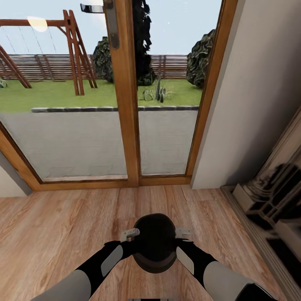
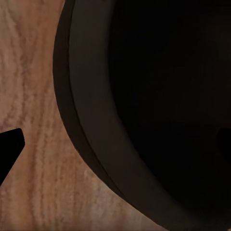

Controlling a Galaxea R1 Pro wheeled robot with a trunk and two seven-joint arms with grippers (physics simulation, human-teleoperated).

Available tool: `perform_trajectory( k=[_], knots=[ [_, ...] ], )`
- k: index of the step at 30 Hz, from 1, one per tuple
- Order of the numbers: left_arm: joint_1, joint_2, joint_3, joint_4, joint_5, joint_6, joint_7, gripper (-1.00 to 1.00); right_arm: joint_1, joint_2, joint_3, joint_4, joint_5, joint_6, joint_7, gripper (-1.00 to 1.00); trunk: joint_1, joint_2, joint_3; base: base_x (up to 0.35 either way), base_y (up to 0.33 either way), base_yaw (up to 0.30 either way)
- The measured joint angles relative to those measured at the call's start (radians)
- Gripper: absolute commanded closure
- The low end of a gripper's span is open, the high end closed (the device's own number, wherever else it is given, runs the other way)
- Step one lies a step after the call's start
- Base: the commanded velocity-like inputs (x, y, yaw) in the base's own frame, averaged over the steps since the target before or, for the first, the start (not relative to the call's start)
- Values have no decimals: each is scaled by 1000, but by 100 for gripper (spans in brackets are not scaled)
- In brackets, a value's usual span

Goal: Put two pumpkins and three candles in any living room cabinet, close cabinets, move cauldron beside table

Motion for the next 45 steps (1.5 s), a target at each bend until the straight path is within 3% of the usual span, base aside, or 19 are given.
perform_trajectory(
  k=[15,20,38,45],
  knots=[
    [0,1,0,0,0,0,0,-100,0,0,-3,52,-6,-2,-8,-100,0,0,0,0,0,0],
    [0,1,0,0,0,0,0,-100,0,0,-2,56,-5,-2,-8,-100,2,-1,-19,0,0,0],
    [0,0,-1,3,1,0,0,-100,0,0,-2,55,-3,-2,-7,-100,2,-1,-19,0,0,0],
    [0,1,0,6,2,0,0,-100,-1,0,-3,54,-1,-2,-6,-100,4,-2,-35,0,0,0]
  ],
)
